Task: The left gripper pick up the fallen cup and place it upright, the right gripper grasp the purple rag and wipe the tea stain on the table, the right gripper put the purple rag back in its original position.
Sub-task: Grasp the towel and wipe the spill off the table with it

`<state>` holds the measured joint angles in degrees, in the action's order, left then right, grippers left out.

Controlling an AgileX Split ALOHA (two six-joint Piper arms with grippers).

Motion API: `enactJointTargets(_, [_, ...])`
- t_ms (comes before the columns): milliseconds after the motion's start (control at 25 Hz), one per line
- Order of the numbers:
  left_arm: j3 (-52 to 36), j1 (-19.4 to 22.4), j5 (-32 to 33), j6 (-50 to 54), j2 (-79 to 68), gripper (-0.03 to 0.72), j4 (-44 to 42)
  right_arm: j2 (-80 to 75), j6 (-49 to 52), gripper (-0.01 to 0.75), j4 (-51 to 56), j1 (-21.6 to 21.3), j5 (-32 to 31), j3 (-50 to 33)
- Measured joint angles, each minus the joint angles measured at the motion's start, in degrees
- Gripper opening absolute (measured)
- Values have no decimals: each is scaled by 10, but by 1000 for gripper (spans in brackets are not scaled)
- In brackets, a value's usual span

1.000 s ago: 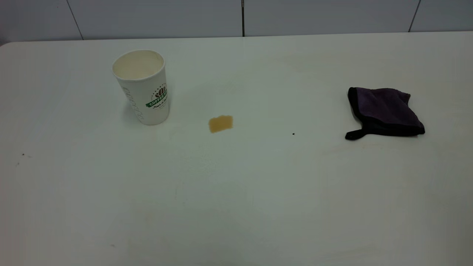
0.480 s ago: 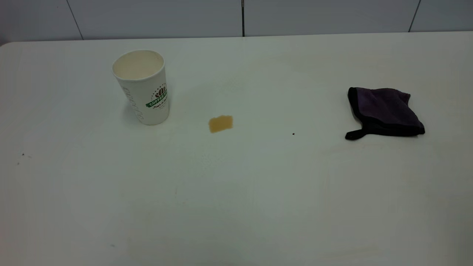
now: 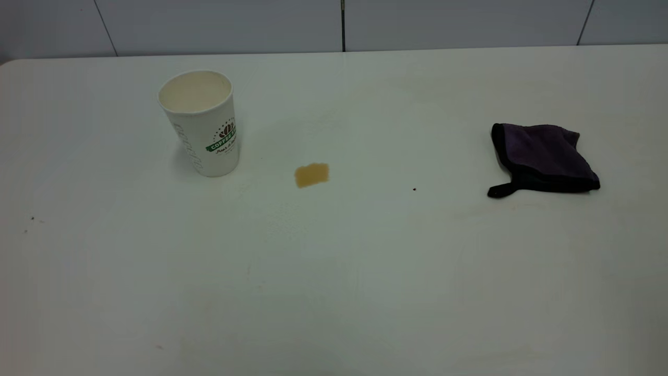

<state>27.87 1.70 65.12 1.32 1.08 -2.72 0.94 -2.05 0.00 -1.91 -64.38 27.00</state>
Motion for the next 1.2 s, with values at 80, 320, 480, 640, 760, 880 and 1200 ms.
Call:
enactJointTargets(80, [0,0,0,0,0,473,0,0,0,239,0,0,0,0])
enactJointTargets(320, [0,0,0,0,0,473,0,-5,16,249,-5,0,1,5])
enactJointTargets(480, [0,0,0,-1,0,473,0,-84,45,366,-29,0,35,42])
enactJointTargets(640, [0,0,0,-1,0,473,0,-244,47,550,-40,0,107,91])
enactJointTargets(760, [0,0,0,-2,0,473,0,-369,33,649,-40,0,172,135])
enactJointTargets(880, [0,0,0,-2,0,473,0,-503,8,685,-26,0,243,177])
enactJointTargets(1200, [0,0,0,-2,0,473,0,-858,-54,687,22,3,301,307])
